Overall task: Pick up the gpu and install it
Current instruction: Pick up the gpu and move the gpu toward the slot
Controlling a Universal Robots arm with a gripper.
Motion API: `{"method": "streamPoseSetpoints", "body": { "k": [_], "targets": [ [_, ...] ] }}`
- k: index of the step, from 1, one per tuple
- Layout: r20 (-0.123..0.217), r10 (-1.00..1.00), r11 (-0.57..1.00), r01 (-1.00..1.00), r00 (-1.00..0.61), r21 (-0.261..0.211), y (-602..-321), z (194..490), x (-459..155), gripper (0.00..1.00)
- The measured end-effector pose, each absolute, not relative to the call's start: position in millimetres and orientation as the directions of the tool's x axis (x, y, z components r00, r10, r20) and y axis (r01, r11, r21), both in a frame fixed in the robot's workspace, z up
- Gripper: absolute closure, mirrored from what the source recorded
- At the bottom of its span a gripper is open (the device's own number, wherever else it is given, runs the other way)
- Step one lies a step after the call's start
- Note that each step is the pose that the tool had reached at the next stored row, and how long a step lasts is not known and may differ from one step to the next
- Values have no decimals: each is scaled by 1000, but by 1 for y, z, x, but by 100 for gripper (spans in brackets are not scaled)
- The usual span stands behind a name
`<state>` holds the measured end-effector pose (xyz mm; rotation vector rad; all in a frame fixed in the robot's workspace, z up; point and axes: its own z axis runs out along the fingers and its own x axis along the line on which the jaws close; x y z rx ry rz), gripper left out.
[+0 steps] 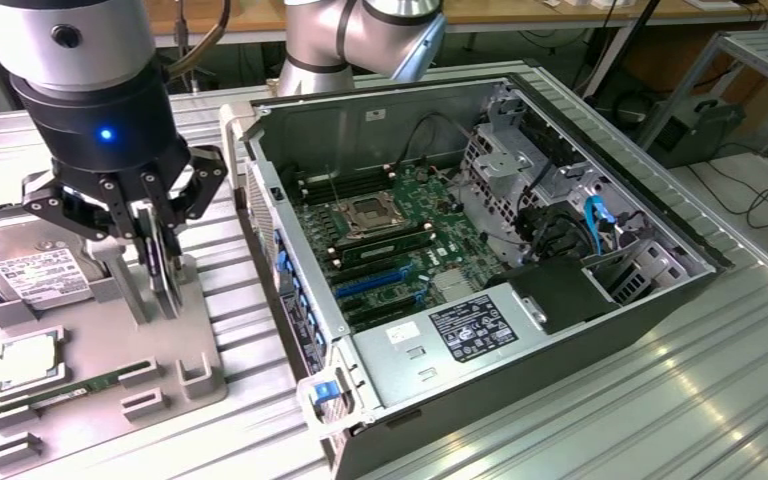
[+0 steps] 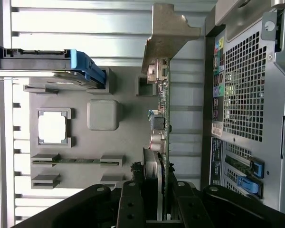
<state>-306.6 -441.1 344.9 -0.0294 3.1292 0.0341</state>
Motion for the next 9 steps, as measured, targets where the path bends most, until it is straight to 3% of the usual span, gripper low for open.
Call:
{"method": "streamPoseSetpoints", "body": {
  "k": [9],
  "targets": [
    [-12,-19,1000,-19,-1000,21,-441,359,-307,72]
  ]
}}
